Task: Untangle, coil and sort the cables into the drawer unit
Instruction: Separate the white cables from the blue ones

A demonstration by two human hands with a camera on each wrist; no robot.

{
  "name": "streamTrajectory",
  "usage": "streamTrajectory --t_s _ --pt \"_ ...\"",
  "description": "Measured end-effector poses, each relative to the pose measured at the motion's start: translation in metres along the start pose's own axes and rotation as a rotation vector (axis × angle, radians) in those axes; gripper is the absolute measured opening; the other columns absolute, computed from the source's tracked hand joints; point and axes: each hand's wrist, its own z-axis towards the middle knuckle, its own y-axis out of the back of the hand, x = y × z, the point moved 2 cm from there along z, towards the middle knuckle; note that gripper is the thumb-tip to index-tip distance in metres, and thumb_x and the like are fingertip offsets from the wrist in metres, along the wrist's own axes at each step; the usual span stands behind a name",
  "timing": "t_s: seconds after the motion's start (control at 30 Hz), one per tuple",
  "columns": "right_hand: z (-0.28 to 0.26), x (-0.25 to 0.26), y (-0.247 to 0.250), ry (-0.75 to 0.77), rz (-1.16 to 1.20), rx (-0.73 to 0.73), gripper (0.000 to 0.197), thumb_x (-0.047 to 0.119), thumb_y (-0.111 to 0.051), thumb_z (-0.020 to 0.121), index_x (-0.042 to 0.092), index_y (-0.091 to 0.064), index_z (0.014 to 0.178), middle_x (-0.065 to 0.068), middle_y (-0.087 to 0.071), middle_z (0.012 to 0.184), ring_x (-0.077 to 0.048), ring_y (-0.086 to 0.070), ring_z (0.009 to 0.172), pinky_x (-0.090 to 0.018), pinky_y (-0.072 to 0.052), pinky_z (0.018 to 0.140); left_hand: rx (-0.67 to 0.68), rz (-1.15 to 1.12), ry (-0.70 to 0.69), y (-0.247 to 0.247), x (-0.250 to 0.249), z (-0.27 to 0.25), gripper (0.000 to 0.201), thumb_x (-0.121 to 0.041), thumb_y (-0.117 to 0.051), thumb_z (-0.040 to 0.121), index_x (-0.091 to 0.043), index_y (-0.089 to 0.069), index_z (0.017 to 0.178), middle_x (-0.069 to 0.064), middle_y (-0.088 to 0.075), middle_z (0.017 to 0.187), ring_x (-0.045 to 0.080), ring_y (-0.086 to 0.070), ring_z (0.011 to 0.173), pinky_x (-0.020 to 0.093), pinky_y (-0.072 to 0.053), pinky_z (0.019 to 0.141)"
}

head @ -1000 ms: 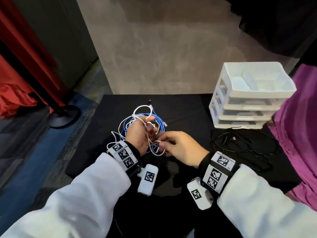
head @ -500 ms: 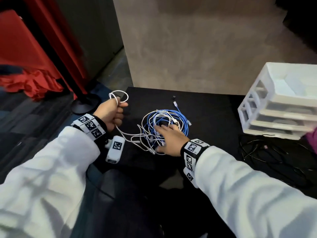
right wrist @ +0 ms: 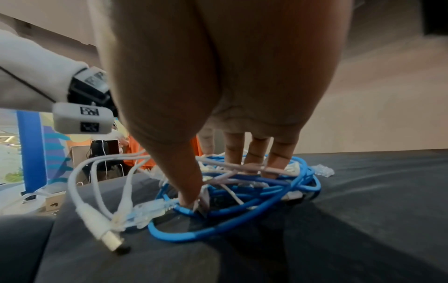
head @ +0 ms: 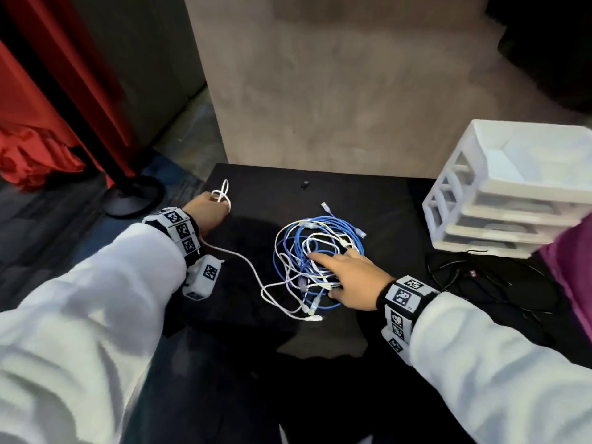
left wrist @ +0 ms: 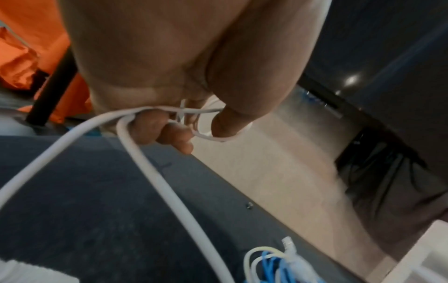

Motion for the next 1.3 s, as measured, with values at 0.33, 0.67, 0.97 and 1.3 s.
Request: streamTrajectory --t_s 0.33,0.67,0.97,1.3 --pt "0.034 0.001 0.04 0.017 0.042 0.315 0.076 0.057 -0.076 0.087 0.044 -0.038 0.152 0.005 -0.065 0.124 -0.014 -0.061 0.104 -0.032 -0.05 0.095 -0.163 0.137 0.004 0.014 0.045 0.052 0.023 -0.034 -0.056 0.086 -0.015 -0.058 0.098 0.014 -0.068 0.094 0.035 -0.065 0.088 0.042 -0.051 0.084" --pt "0.173 -0.036 0.085 -0.174 0.182 -0.262 0.017 0.037 -0.066 0.098 0.024 -0.074 0.106 0.0 -0.067 0.103 -0.024 -0.066 0.103 -0.031 -0.049 0.093 0.007 0.028 -0.002 -0.027 0.064 0.054 0.065 -0.021 -0.062 0.092 -0.031 -0.04 0.152 0.007 -0.048 0.149 0.025 -0.053 0.131 0.042 -0.044 0.111" --pt "0.231 -0.046 0.043 -0.258 0.064 -0.126 0.067 0.033 -0.053 0.103 0.031 -0.026 0.164 0.009 -0.014 0.174 -0.031 -0.018 0.153 -0.048 -0.027 0.125 -0.095 0.186 -0.25 -0.04 0.049 0.021 0.044 -0.035 -0.064 0.095 -0.03 -0.057 0.138 -0.001 -0.047 0.148 0.023 -0.042 0.139 0.045 -0.032 0.117" --pt "0.222 -0.048 0.054 -0.281 0.066 -0.255 0.024 0.002 -0.059 0.091 0.024 -0.062 0.101 -0.002 -0.047 0.117 -0.029 -0.05 0.114 -0.044 -0.053 0.09 -0.07 0.247 -0.198 -0.047 0.052 0.018 0.041 -0.04 -0.063 0.095 -0.034 -0.06 0.136 -0.004 -0.043 0.15 0.023 -0.036 0.142 0.045 -0.029 0.118"
